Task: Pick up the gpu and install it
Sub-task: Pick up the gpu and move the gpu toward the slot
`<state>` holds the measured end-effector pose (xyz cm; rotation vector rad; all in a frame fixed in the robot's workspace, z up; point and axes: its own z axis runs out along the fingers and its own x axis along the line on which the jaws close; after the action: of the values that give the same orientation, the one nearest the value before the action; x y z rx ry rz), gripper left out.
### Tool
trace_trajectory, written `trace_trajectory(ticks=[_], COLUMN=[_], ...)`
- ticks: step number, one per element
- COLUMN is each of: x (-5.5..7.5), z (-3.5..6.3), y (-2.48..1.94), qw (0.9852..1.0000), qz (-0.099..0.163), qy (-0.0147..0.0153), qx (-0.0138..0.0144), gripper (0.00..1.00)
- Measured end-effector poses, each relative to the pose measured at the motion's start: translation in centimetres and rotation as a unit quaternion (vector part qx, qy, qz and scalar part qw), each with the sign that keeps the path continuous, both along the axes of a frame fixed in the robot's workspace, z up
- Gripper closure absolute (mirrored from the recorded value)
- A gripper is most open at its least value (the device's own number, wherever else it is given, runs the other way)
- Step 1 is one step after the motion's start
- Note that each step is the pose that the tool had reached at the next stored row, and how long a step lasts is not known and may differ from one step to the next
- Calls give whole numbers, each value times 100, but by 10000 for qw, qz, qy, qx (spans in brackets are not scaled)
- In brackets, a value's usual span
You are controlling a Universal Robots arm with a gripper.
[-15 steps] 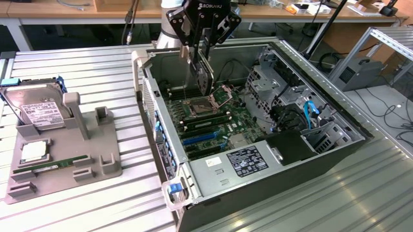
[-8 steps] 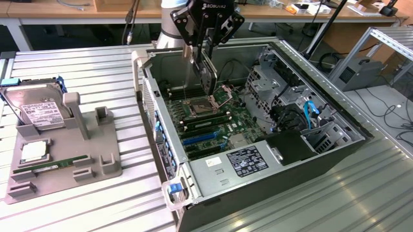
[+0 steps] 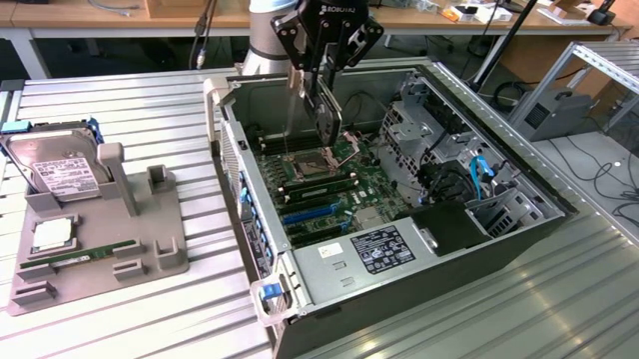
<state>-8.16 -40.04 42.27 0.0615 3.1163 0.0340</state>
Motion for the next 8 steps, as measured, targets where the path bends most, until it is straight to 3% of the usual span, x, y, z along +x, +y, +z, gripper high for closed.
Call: trace_trajectory(ticks=[8], x=[62], z=[0], y=[0], qw=[10000], qz=[0], qy=[0], qx=[0], gripper=[73])
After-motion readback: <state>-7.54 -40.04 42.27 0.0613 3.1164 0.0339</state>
